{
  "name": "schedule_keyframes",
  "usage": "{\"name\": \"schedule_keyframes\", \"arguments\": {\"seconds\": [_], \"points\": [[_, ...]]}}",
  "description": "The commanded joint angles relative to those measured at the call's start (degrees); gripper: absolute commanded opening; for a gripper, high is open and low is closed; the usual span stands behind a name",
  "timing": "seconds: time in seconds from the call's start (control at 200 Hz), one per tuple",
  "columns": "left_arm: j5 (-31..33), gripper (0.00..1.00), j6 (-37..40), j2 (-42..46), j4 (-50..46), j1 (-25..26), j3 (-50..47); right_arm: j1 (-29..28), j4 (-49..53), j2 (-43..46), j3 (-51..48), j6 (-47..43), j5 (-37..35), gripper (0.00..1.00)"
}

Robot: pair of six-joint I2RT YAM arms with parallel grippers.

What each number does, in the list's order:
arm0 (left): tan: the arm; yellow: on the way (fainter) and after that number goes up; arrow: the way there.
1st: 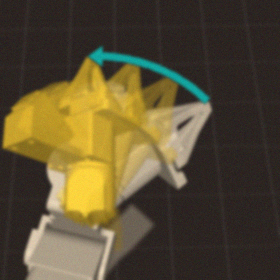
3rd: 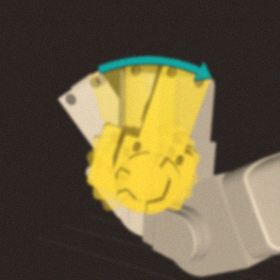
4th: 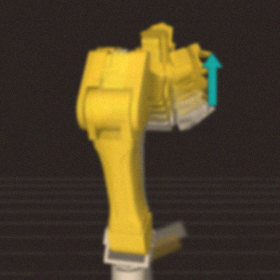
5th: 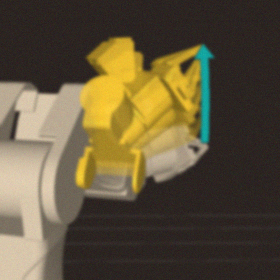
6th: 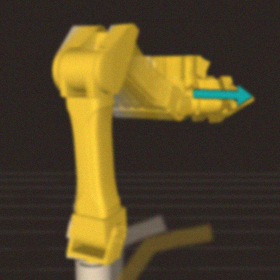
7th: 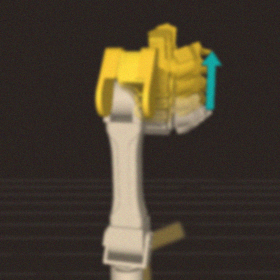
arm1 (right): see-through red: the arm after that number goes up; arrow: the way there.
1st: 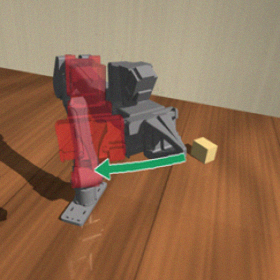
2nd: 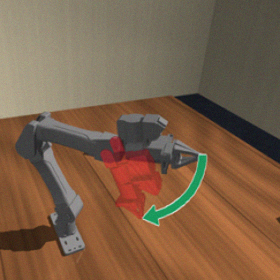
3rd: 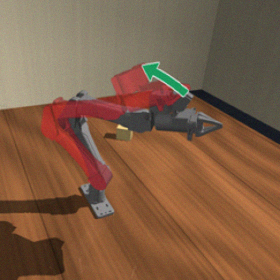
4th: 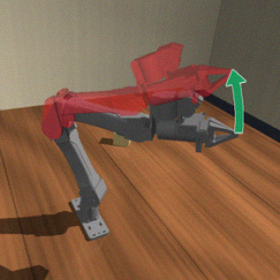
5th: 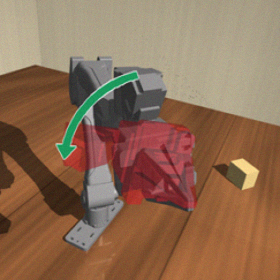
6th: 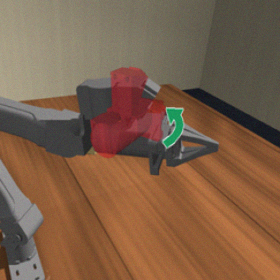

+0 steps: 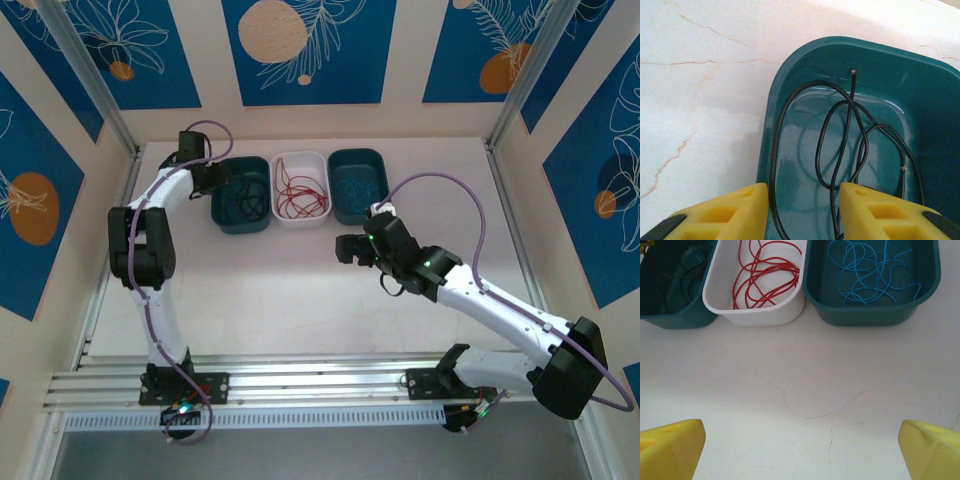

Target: Untangle the cables

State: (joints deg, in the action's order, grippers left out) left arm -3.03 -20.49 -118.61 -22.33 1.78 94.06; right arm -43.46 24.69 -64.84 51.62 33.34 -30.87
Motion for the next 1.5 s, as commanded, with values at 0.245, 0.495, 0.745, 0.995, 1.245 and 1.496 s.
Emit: {"name": "schedule_keyframes", "arguments": {"seconds": [0.245, 0.495, 0.745, 0.995, 1.245, 1.496], "points": [[-2.22, 0.3, 0.63, -1.19, 0.19, -0.37, 1.29, 0.4, -1.03, -0.27, 0.33, 0.45, 0.89, 0.99], [-3.08, 0.15, 0.86, -2.15, -0.7, 0.39, 2.56, 0.53, -1.39, -1.02, 0.51, 0.72, 1.27, 0.99], [-4.28, 0.04, 0.53, -2.79, -1.3, 2.59, 1.96, 0.48, -1.14, -1.13, 0.42, 0.67, 0.99, 0.99], [-3.27, 0.03, 2.21, -6.3, -4.75, 4.61, 4.82, 0.53, -1.57, -1.2, -0.22, 0.95, 1.43, 0.99], [-1.87, 0.2, 3.12, -5.37, -6.41, 5.19, 6.66, 0.57, -0.81, -0.56, -0.46, 0.97, 0.97, 0.99], [0.69, 0.67, 4.74, 3.0, -6.76, 5.7, 5.67, 0.83, -0.88, 0.5, -0.14, -0.46, -0.05, 0.99]]}}
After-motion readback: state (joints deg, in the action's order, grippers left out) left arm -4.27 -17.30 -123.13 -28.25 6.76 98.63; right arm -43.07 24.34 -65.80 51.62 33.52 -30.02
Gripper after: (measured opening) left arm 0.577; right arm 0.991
